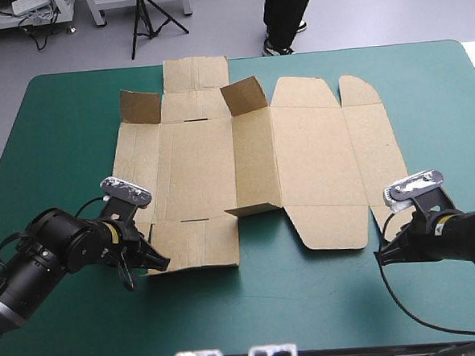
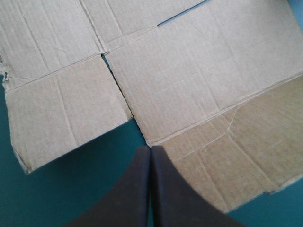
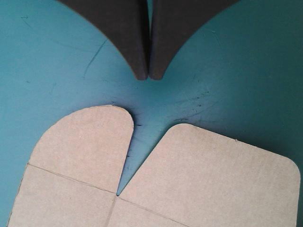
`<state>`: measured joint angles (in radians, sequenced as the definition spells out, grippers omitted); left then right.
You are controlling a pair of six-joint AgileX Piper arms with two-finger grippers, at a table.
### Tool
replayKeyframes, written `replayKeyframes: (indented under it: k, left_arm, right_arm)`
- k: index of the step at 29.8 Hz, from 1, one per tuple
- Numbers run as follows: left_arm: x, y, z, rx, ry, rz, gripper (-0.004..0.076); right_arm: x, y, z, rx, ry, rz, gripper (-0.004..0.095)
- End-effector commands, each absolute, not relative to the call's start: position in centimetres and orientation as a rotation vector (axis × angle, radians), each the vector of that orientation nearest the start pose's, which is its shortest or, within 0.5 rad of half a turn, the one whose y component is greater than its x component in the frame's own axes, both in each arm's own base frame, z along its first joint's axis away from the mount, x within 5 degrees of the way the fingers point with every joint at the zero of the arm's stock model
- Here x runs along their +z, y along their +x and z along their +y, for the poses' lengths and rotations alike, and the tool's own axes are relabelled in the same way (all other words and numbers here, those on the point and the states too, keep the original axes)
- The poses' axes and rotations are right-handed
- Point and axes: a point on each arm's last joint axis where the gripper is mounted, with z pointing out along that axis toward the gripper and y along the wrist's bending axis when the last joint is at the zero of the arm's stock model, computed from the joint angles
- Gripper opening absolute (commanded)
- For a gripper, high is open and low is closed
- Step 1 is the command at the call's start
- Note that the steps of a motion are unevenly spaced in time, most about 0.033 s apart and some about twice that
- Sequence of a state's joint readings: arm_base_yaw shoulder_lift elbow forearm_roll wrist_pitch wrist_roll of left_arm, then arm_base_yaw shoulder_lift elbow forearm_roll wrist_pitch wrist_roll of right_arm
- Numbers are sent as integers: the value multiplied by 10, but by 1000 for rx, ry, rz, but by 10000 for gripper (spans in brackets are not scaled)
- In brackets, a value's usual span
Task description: Fold the box
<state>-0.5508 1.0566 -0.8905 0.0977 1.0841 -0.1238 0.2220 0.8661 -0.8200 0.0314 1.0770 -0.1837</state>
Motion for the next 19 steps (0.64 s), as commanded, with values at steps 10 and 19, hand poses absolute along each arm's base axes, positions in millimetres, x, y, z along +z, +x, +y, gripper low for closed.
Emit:
replayKeyframes:
  k: [10, 19]
  left_arm:
    - [322, 161, -88, -65, 593, 2581, -6]
    - [378, 204, -69, -3, 424, 2443, 17]
  right_arm:
    - [328, 141, 34, 59, -498, 2489, -18]
    - [328, 141, 34, 62, -497, 2489, -18]
